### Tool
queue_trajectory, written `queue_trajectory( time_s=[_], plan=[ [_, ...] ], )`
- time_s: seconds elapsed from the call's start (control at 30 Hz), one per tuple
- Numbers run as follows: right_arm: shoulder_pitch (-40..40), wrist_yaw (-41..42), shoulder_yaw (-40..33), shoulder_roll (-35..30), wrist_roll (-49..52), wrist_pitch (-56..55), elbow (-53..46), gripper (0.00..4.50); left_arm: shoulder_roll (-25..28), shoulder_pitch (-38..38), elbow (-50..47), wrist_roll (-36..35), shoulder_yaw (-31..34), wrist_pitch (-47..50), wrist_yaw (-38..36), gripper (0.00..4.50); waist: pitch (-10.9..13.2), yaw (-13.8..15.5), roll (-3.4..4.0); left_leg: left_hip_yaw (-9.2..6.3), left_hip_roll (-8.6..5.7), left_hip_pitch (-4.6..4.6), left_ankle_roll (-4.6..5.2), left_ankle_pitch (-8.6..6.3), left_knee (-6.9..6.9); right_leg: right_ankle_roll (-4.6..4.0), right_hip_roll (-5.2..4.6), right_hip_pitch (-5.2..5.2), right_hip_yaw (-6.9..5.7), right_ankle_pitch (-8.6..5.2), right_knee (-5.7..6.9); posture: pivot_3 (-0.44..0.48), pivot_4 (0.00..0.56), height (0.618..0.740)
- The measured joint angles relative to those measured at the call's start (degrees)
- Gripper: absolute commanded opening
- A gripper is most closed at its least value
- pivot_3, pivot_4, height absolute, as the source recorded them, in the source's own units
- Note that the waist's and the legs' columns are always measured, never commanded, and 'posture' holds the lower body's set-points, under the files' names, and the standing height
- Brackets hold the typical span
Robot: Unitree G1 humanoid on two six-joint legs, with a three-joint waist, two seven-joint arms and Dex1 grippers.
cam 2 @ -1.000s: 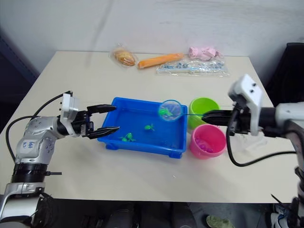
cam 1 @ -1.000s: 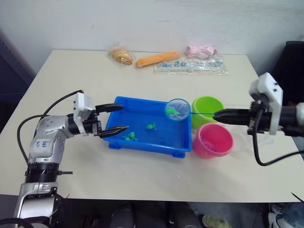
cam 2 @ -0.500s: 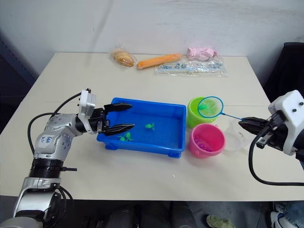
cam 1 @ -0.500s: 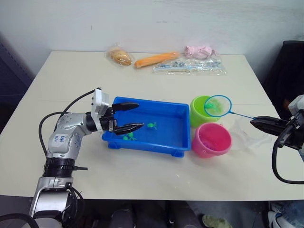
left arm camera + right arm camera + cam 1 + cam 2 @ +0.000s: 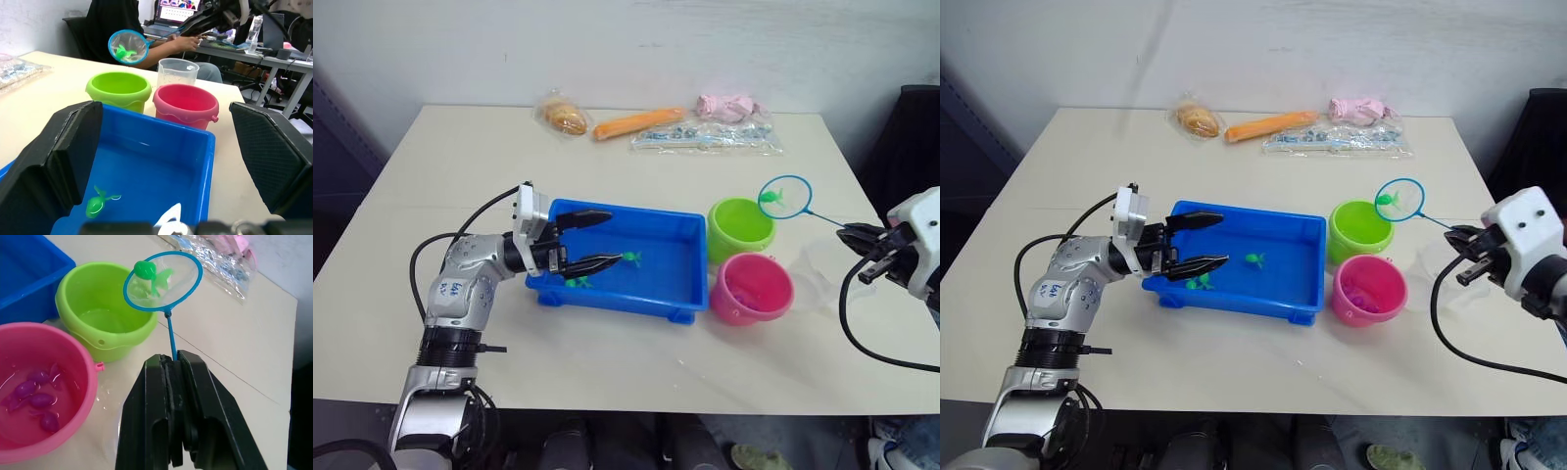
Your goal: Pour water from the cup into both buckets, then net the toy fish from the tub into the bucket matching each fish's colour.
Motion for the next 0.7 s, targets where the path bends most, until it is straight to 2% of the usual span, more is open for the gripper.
queue_trajectory(
  time_s=[0.33, 0.7],
  plan=[
    [2.49, -5.11, 6.27, 0.48, -11.77, -17.11, 0.84, 0.00, -0.15, 0.85, -0.15, 0.01, -0.01, -0.04, 0.90, 4.46, 0.00, -0.04, 0.00, 0.00, -0.01, 0.01, -0.03, 0.02, 0.01, 0.00, 0.00, 0.00, -0.01, 0.00, 0.02, 0.000, 0.150, 0.740],
    [4.48, -13.86, 12.67, -0.02, -30.63, -37.32, 6.87, 0.00, -0.32, 0.84, -0.15, 0.04, 0.00, -0.58, 1.74, 4.46, 0.00, -0.04, 0.00, 0.02, -0.02, 0.02, -0.05, 0.04, 0.04, 0.00, -0.01, 0.00, -0.01, 0.00, 0.05, 0.000, 0.150, 0.740]
  ],
)
